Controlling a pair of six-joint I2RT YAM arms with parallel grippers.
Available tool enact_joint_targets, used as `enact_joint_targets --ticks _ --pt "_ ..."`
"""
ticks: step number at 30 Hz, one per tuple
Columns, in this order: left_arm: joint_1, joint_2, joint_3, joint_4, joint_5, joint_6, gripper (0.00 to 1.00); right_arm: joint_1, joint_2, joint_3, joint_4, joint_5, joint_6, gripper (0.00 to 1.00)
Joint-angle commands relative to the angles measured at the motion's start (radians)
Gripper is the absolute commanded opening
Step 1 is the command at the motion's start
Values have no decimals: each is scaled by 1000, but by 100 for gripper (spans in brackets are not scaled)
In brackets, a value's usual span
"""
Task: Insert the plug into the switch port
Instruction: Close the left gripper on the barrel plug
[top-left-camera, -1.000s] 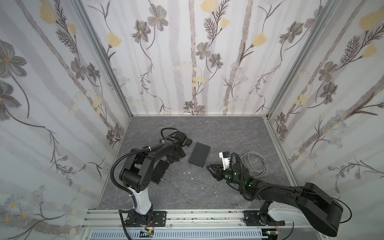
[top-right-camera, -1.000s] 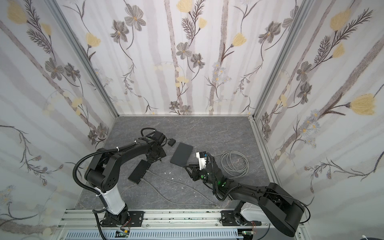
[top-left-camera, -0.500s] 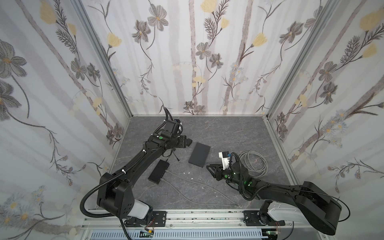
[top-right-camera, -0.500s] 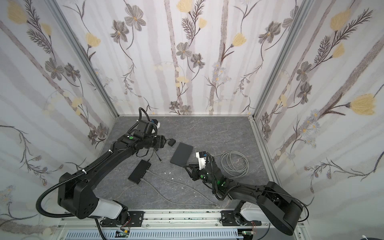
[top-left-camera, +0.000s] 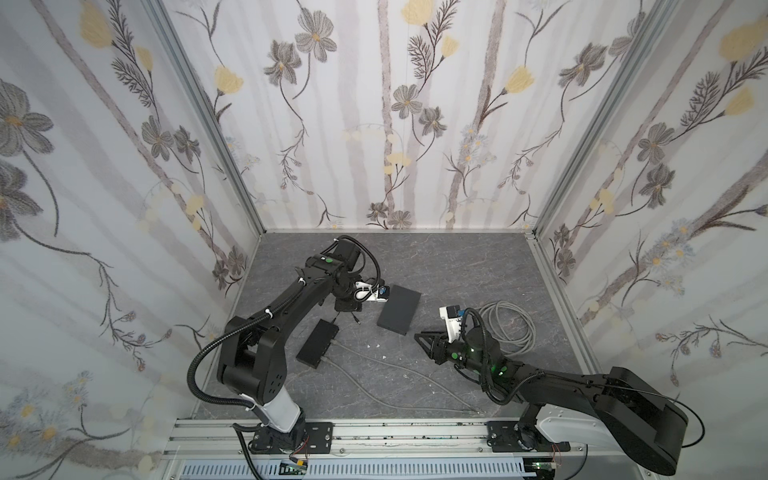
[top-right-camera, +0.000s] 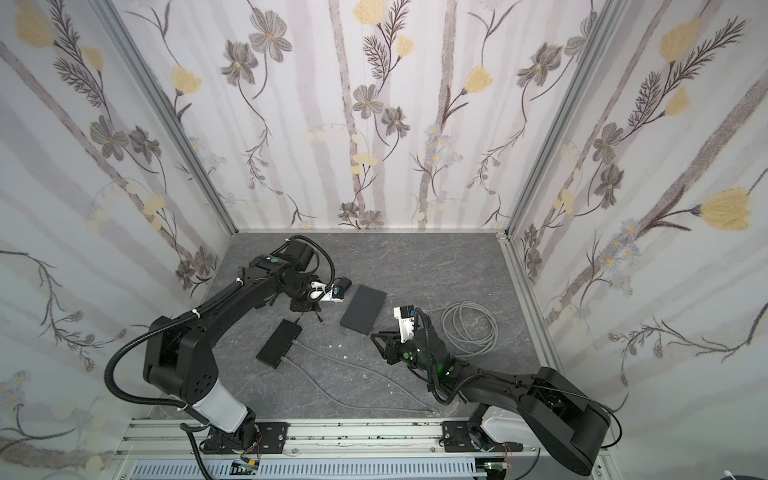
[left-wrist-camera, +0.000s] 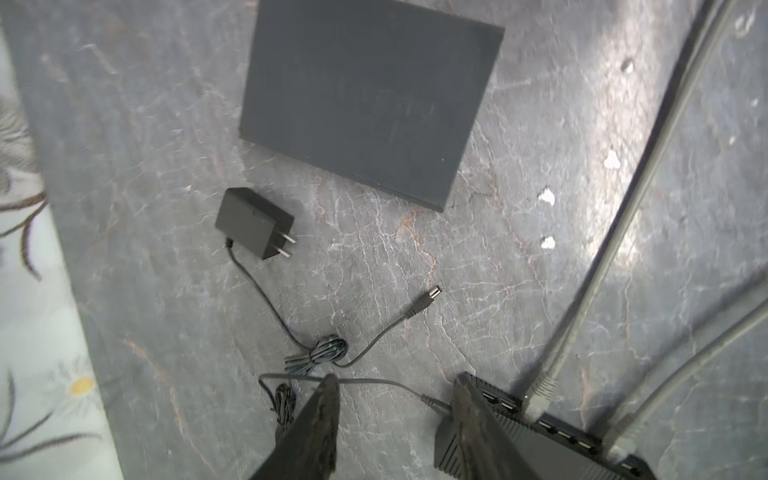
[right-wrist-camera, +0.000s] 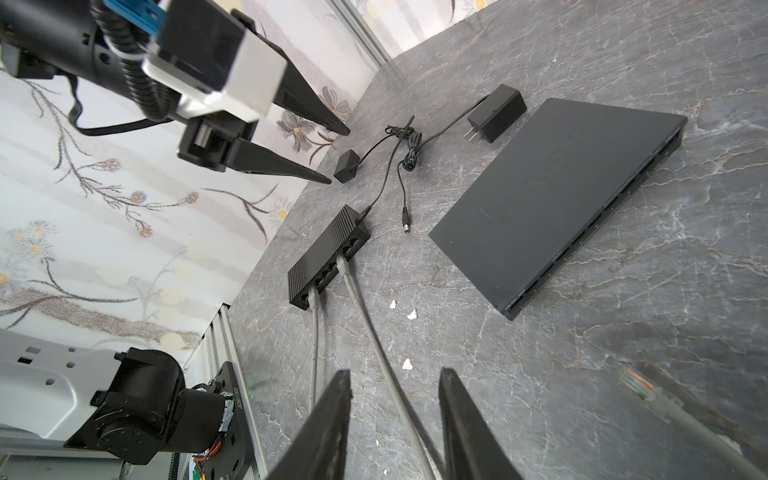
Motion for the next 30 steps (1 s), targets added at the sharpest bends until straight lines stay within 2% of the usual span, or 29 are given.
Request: enact_joint_targets --ticks 1,3,8,13,17,22,24,26,30 --pt "27 70 32 -69 -20 217 47 3 -7 -1 61 -5 2 37" --pt "44 106 51 -90 -12 276 47 3 -7 -6 68 -9 2 37" --pt "74 135 -36 -21 -68 478 52 4 -15 -12 73 -12 2 37" --pt "106 217 13 -79 -7 532 53 7 -18 -17 78 -14 3 37" --pt "91 220 -38 67 -34 559 54 7 -27 -24 79 -5 5 37" --pt "76 269 54 46 7 564 56 8 -3 -6 78 -9 2 38" --pt "66 299 73 25 9 571 51 8 8 0 79 -13 2 37" --pt "60 323 122 -4 14 577 39 7 7 0 79 -13 2 37" --pt "58 351 121 -35 15 600 38 8 6 1 77 -11 2 37"
